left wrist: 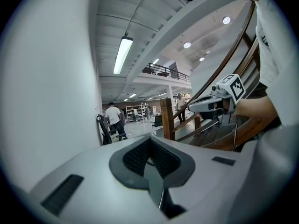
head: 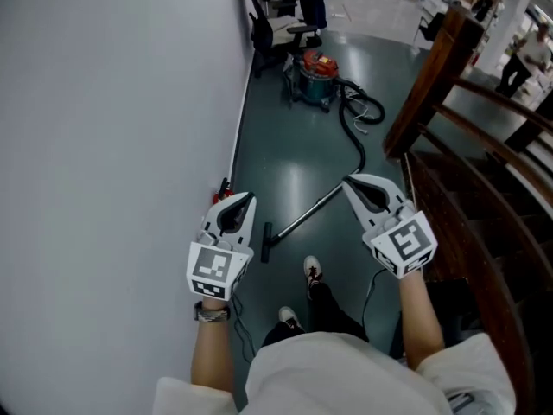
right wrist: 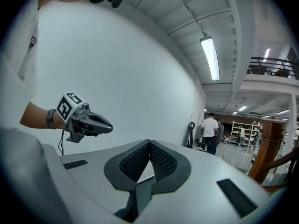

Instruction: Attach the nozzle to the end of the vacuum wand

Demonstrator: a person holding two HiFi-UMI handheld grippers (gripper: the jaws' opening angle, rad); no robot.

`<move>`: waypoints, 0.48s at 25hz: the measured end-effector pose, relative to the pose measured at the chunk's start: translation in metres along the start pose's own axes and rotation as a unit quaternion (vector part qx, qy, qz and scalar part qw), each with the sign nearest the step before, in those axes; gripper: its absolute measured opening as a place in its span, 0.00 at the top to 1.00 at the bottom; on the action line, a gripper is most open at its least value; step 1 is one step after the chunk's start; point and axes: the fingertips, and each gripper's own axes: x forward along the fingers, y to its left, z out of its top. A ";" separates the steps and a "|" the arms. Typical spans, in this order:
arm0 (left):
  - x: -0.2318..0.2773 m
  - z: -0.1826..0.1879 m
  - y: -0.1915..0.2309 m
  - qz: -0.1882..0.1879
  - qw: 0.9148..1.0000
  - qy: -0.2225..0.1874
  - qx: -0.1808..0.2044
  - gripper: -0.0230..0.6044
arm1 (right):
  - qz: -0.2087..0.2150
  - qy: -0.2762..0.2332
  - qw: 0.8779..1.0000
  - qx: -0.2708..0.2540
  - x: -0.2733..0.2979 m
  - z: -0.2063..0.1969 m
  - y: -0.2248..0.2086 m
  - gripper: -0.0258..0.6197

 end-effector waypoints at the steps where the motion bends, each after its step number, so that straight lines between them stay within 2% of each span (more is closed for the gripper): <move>1: -0.004 0.005 -0.002 0.000 1.000 -0.002 0.000 0.96 | -0.001 -0.004 1.000 -0.001 -0.004 0.006 0.001 0.92; 8: -0.021 0.031 -0.015 0.004 1.000 -0.019 0.021 0.96 | -0.012 -0.022 1.000 -0.010 -0.024 0.028 0.015 0.92; 12: -0.025 0.044 -0.015 0.006 1.000 -0.022 0.017 0.96 | -0.017 -0.017 0.999 -0.022 -0.025 0.038 0.023 0.92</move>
